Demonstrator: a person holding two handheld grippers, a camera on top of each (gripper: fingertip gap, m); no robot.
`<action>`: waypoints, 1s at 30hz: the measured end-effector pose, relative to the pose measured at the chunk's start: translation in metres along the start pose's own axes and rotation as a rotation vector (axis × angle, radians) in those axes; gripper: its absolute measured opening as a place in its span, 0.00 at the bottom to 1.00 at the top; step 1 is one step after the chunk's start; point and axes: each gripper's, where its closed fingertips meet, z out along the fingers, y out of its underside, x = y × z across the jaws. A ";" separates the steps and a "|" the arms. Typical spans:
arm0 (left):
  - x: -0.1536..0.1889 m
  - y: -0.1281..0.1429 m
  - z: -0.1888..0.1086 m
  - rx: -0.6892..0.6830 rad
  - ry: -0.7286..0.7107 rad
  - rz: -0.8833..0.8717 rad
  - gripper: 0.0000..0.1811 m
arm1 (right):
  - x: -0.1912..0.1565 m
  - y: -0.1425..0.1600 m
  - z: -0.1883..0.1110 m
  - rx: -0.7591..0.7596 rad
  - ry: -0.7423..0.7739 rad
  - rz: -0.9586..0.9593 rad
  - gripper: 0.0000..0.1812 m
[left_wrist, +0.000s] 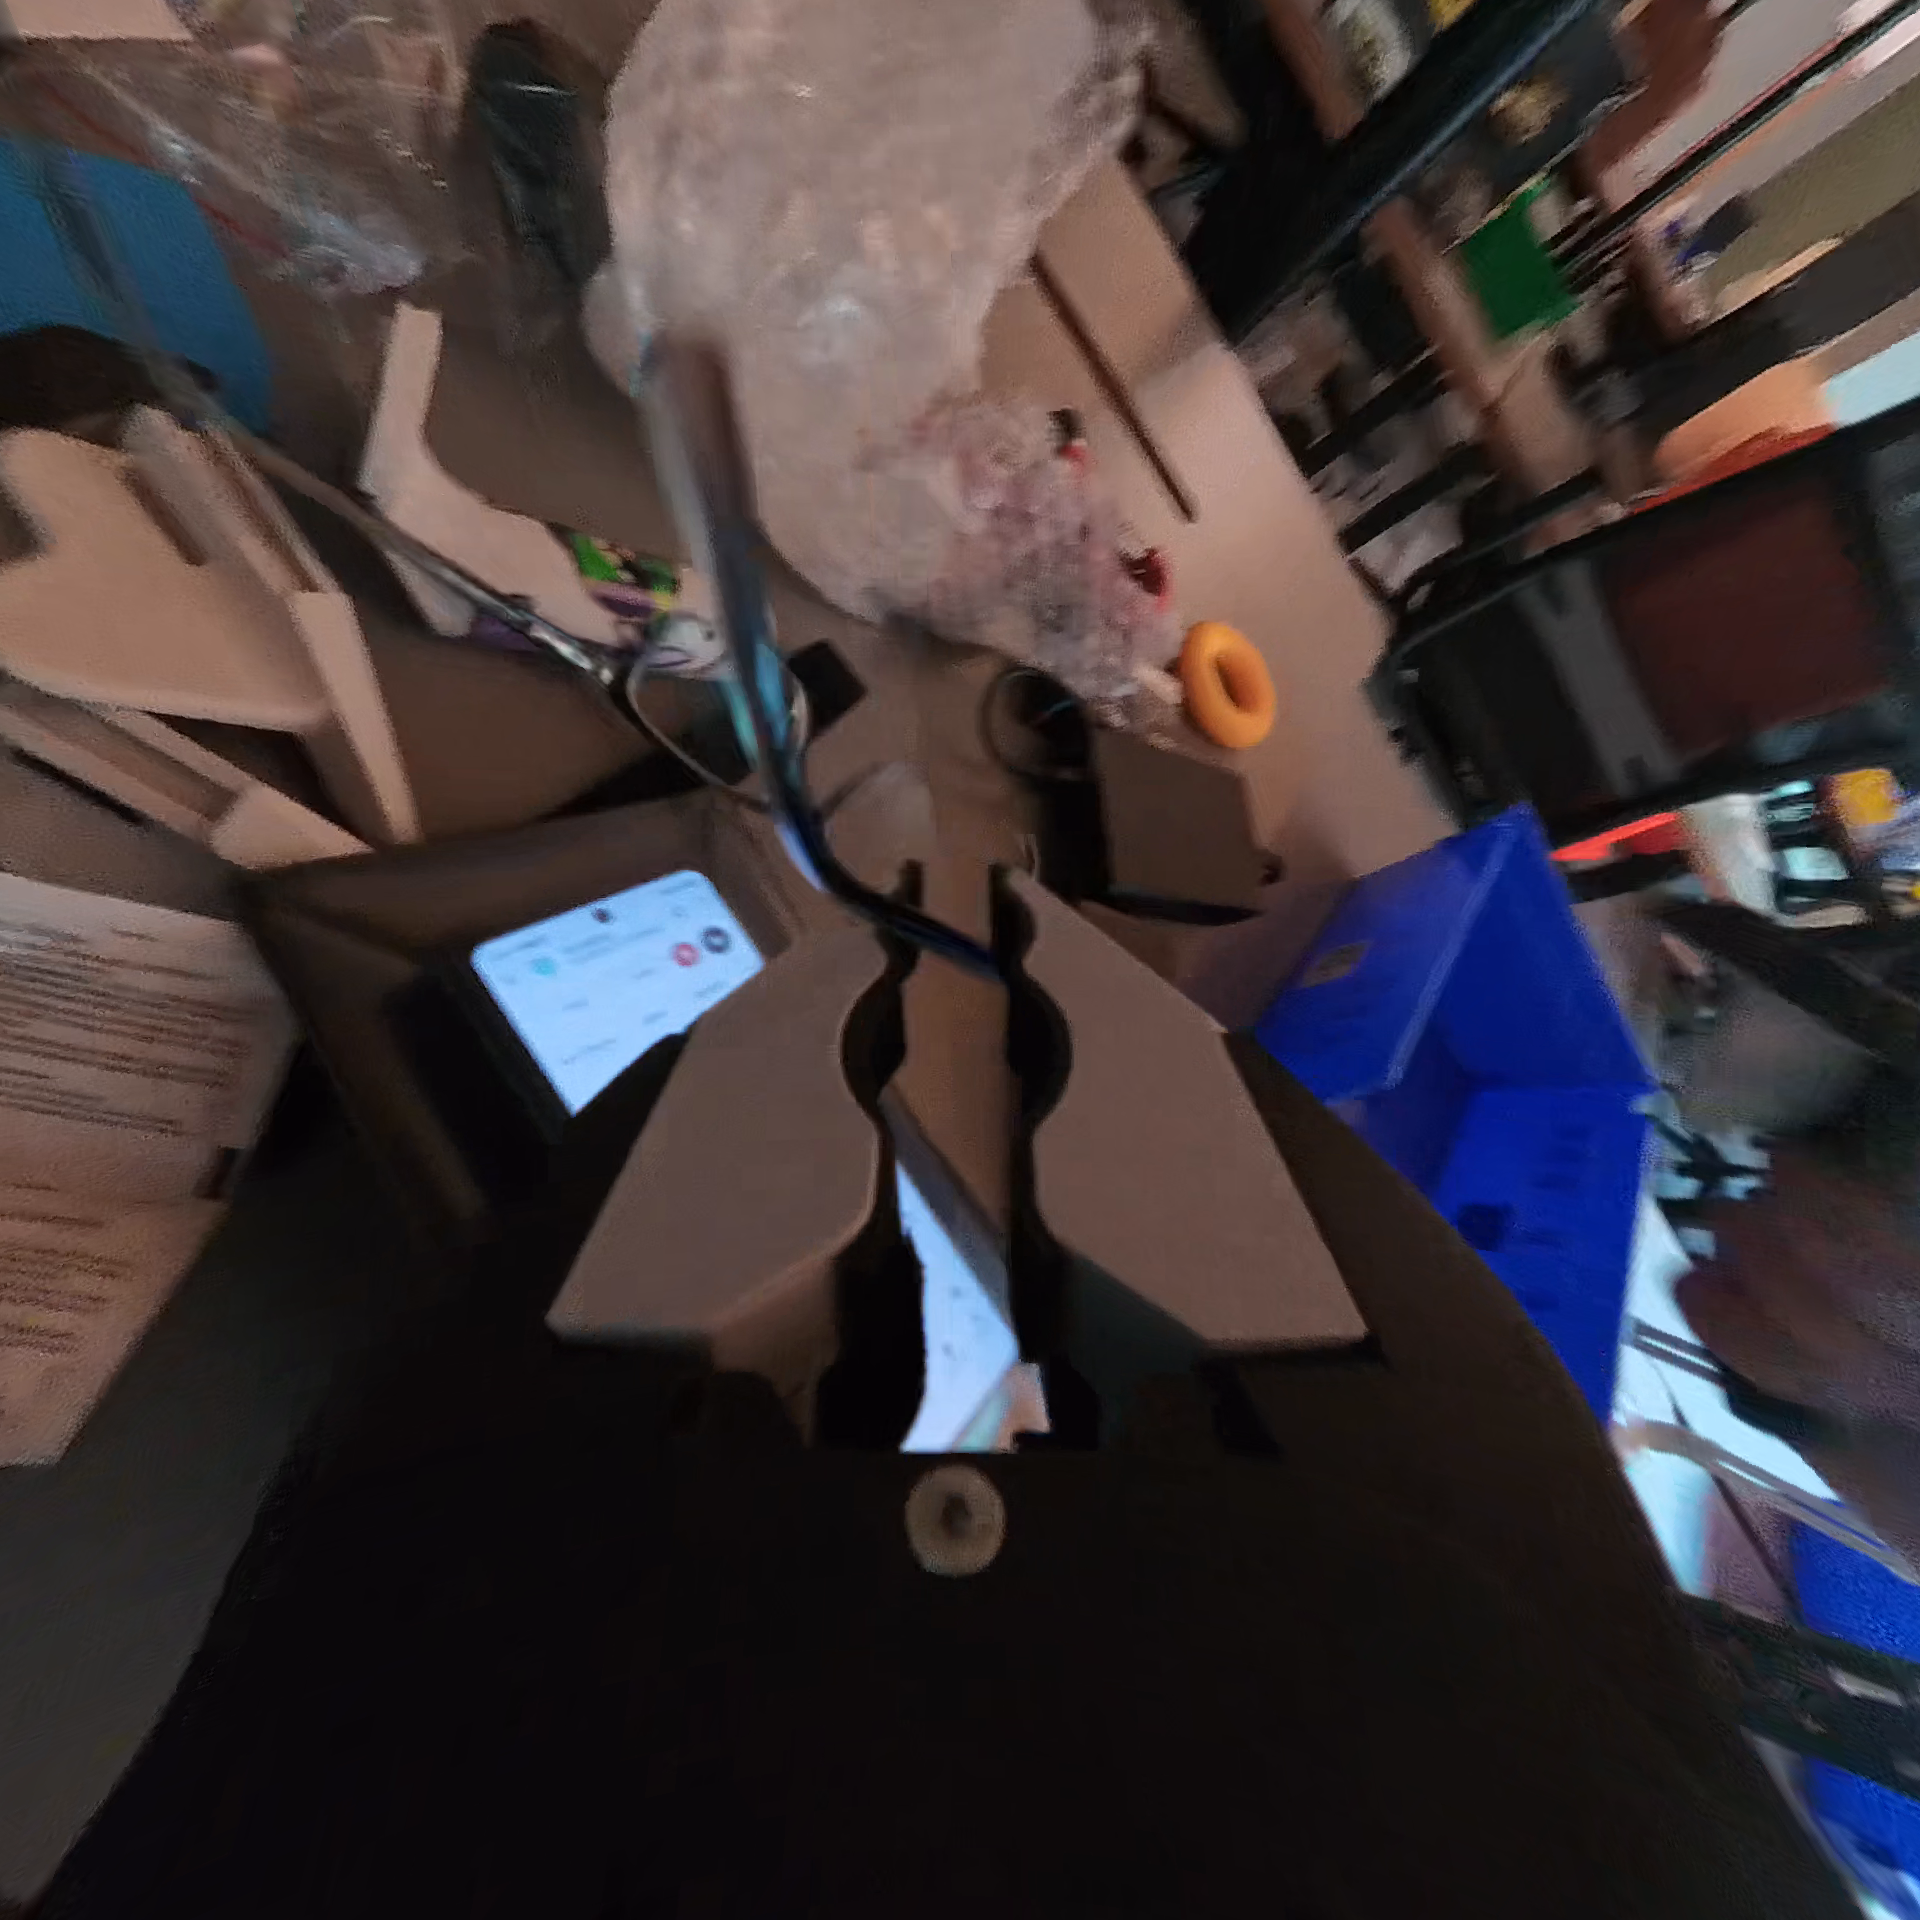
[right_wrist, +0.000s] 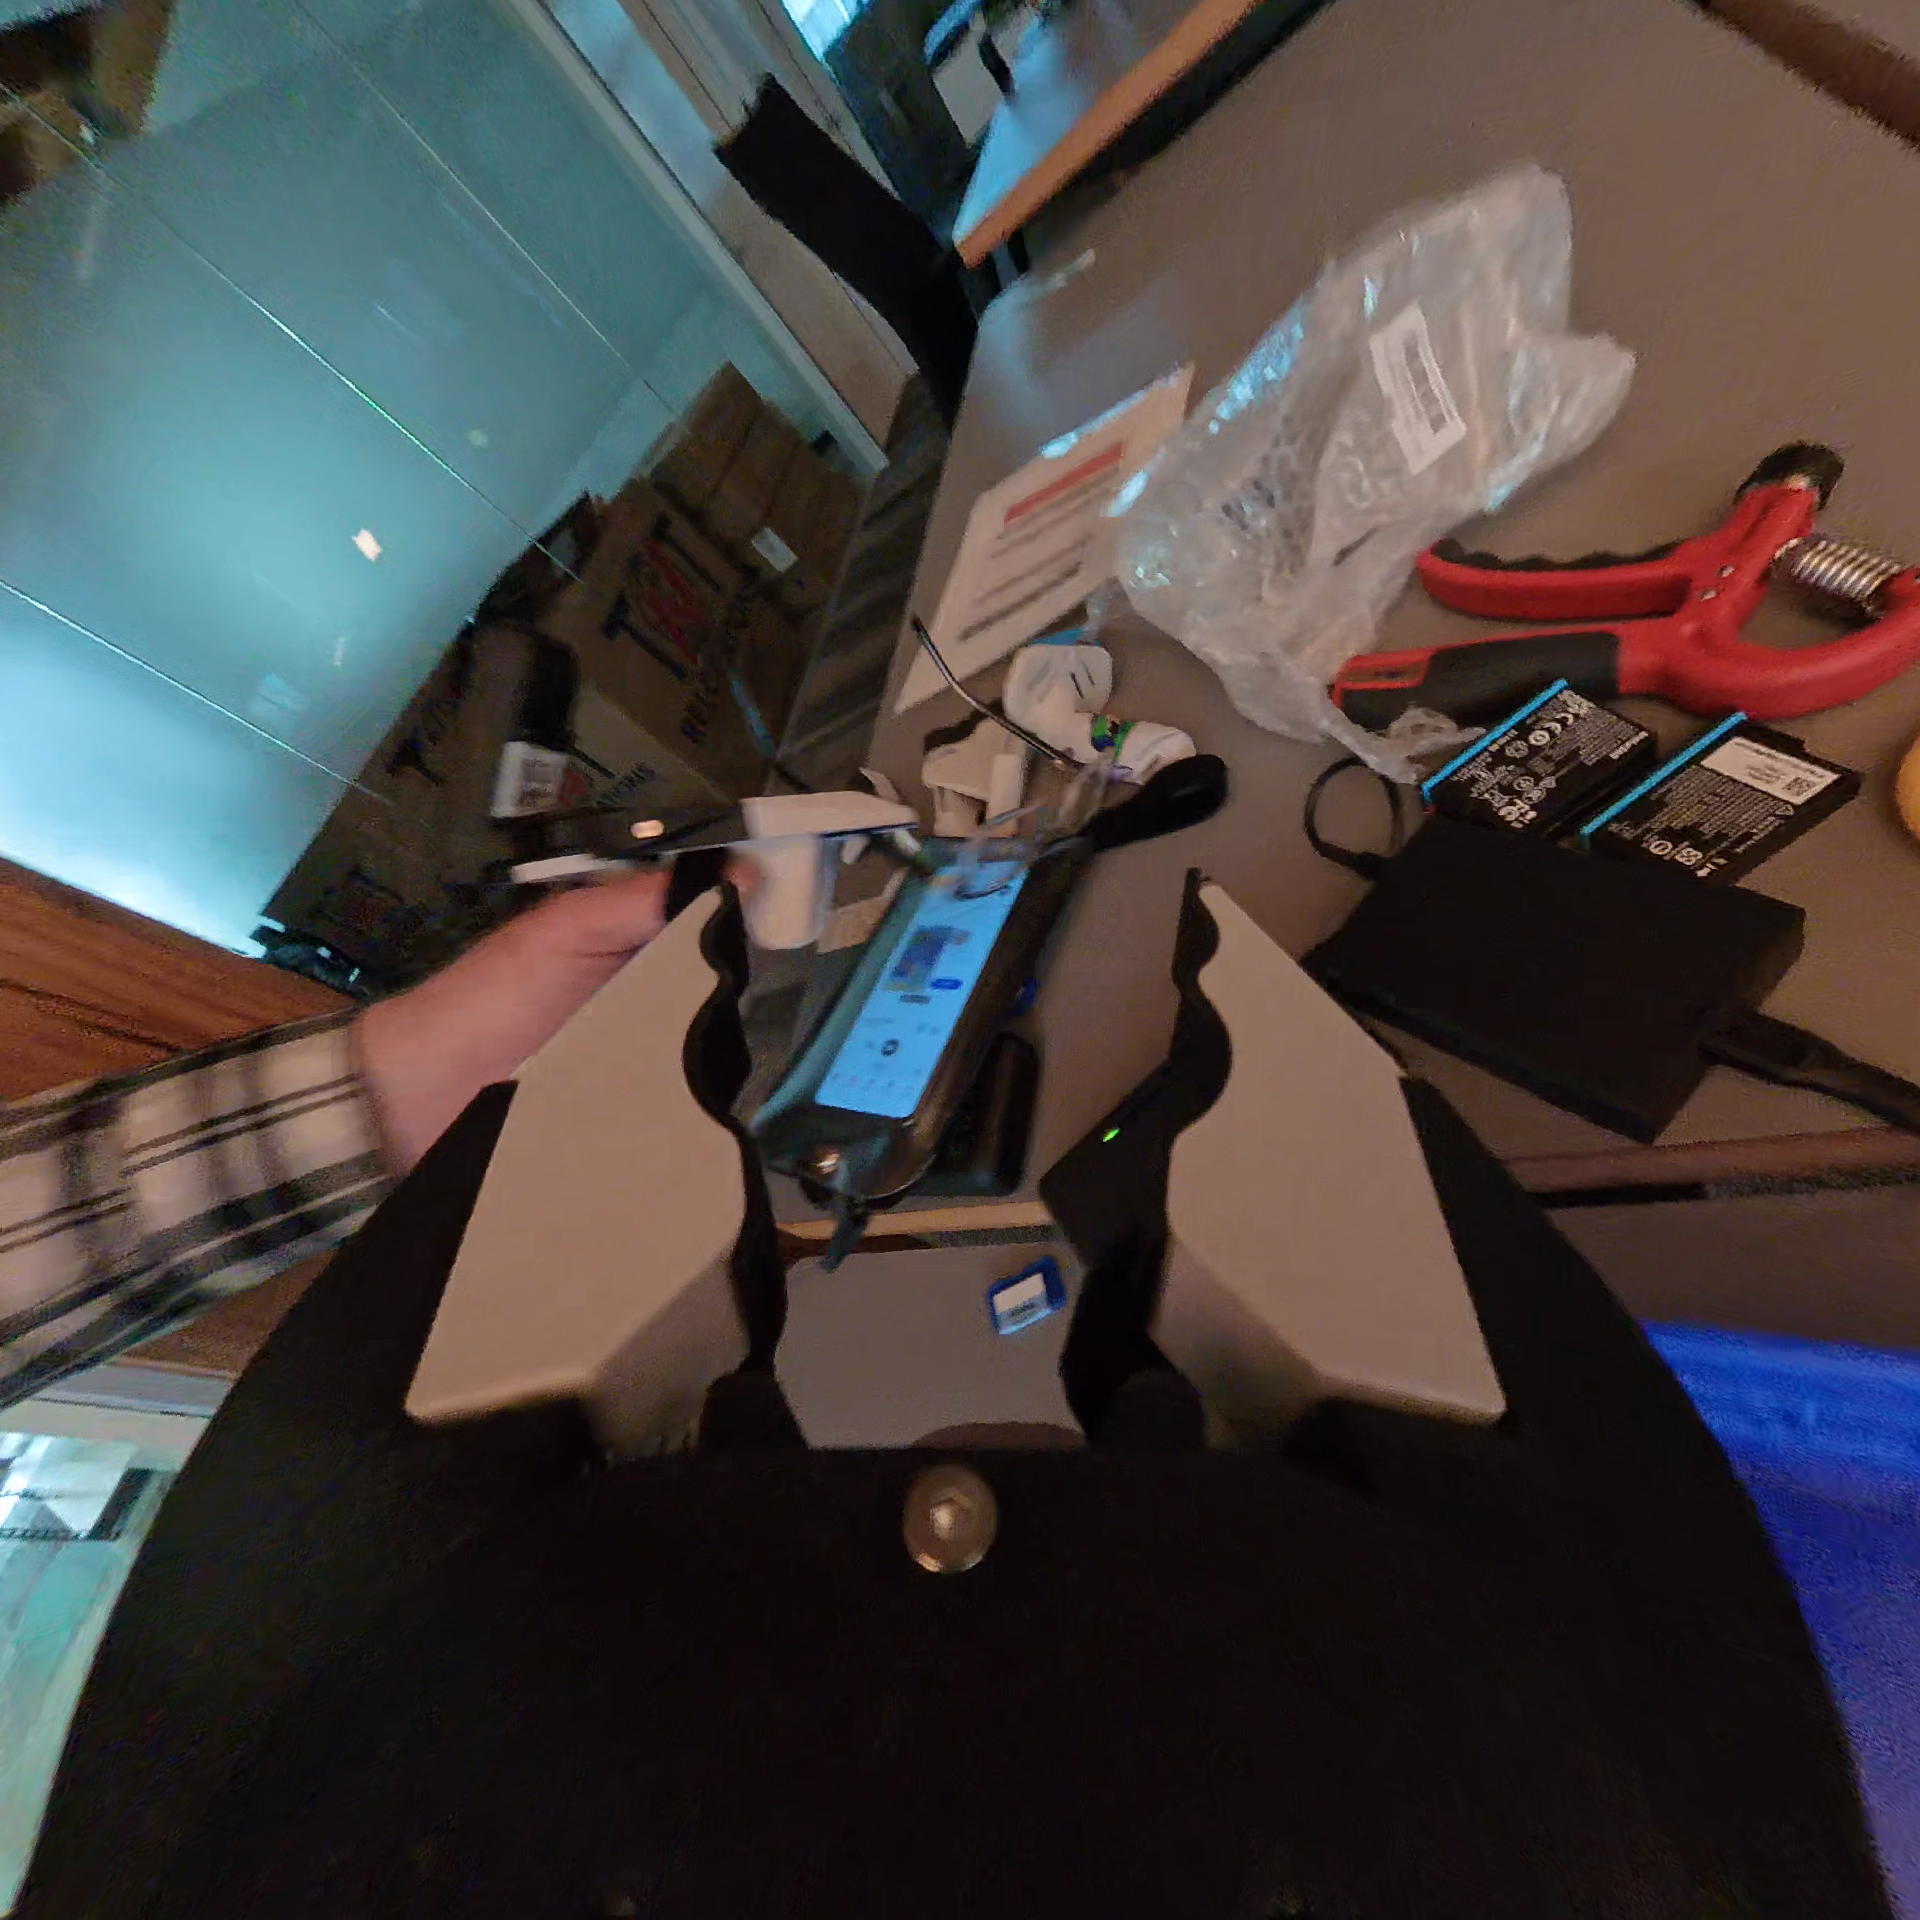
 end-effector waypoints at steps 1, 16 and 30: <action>-0.006 -0.002 0.003 -0.004 -0.020 -0.007 0.11 | -0.013 -0.001 -0.014 0.029 -0.005 -0.009 0.45; 0.105 -0.024 -0.064 0.196 -0.212 0.578 0.55 | -0.219 0.286 -0.308 0.022 0.528 0.018 0.32; 0.287 0.316 -0.239 -0.223 0.646 1.178 0.36 | -0.516 0.803 -0.598 0.343 1.706 1.019 0.52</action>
